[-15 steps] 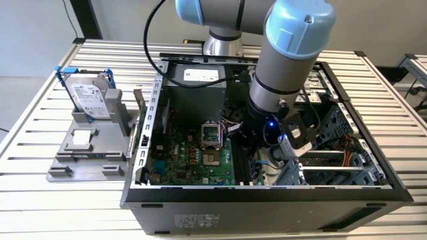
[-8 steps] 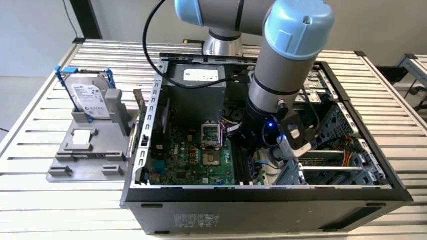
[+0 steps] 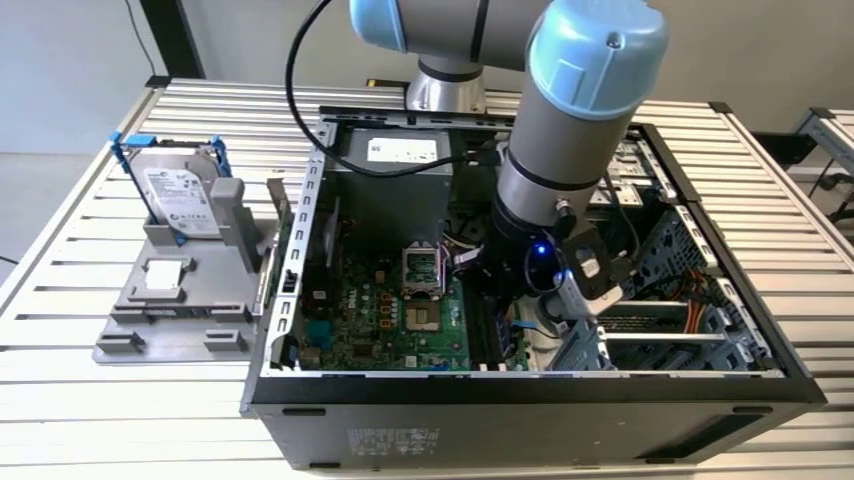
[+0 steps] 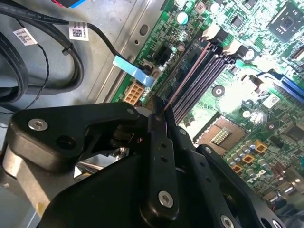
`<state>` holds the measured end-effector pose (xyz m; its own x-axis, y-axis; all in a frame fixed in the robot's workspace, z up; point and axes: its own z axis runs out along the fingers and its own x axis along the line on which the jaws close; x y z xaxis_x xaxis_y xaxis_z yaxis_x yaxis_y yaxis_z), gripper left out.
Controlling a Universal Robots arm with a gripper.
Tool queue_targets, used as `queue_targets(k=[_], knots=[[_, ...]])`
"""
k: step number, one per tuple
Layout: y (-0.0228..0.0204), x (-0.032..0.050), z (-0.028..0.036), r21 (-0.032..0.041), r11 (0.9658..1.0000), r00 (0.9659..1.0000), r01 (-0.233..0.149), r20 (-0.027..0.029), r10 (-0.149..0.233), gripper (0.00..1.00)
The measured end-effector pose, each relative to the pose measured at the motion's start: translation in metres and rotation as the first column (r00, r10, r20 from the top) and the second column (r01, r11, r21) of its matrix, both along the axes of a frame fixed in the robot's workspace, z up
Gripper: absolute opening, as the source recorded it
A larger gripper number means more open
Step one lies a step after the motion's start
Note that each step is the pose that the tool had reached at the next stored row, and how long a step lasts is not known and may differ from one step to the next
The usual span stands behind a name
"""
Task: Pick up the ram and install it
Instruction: 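Insert the ram into the slot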
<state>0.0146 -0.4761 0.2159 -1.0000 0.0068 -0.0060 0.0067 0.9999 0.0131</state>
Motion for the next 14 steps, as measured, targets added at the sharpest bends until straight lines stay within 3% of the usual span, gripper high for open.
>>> queue_targets(k=[3, 14], knots=[[0.0000, 0.0000, 0.0037, -0.0002, 1.0000, 1.0000, 0.000, 0.0000, 0.000, 0.00], [0.0000, -0.0031, 0.0026, -0.0002, 1.0000, 1.0000, 0.007, 0.0027, -0.007, 0.00]])
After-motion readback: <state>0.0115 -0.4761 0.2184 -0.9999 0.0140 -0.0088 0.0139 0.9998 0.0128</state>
